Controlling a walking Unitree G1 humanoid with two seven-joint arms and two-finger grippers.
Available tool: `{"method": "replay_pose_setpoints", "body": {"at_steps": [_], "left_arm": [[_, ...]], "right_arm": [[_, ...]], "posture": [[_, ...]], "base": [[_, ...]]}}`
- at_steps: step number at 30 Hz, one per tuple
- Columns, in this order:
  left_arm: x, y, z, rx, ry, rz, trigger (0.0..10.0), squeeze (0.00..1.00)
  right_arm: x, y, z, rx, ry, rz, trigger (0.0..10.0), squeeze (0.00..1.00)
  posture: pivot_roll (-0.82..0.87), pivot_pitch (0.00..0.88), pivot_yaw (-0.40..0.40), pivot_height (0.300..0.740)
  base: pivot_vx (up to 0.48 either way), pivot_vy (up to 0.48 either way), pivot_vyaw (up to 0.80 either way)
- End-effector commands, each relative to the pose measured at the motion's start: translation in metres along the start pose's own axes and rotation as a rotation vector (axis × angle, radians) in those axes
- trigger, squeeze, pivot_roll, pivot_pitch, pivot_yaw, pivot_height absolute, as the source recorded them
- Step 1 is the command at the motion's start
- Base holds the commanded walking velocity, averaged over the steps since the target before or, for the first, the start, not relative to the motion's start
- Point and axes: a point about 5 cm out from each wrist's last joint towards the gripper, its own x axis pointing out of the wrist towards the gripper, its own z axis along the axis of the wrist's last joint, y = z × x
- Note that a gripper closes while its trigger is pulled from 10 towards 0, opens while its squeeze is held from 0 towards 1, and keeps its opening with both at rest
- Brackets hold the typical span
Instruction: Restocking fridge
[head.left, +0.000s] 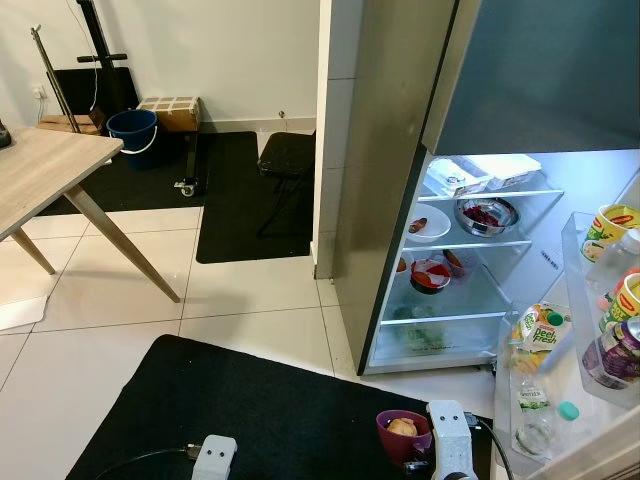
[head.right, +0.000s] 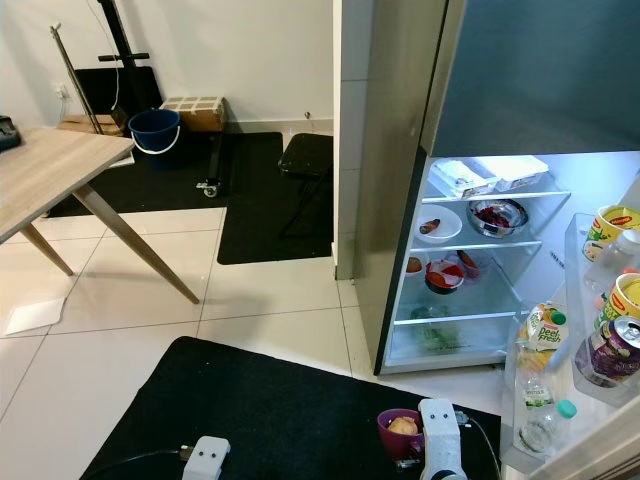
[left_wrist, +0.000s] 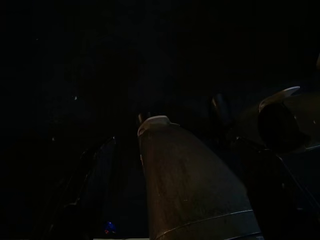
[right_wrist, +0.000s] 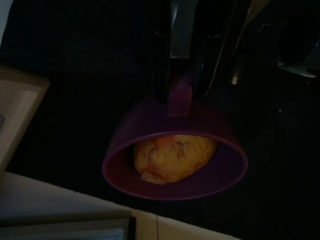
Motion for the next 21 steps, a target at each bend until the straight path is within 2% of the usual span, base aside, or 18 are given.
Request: {"method": "replay_pose_setpoints", "body": {"at_steps": [1,9,21], "left_arm": [[-0.0001,-0.0021,-0.0044,0.003,0.02,-0.002,10.0,0.0],[0.0006,-0.0056,-0.0053,0.022,0.025,-0.02,10.0,0.0],[0.0007,-0.005,-0.0033,0.033,0.021,-0.025,10.0,0.0]], "right_arm": [[0.0016,-0.0021,0.0095,-0.007,-0.04,-0.004,10.0,0.0],[0.0015,-0.0033,0.0106,-0.005,-0.045,-0.008,10.0,0.0],[0.0017,-0.0026,0.0105,-0.004,-0.044,-0.008,10.0,0.0]], "posture": [[0.03,0.0,-0.023,0.739],[0.01,0.0,-0.02,0.739],[0.0,0.0,-0.017,0.739]], "base": [[0.0,0.0,0.0],[0.0,0.0,0.0],[0.353,0.0,0.0]]}}
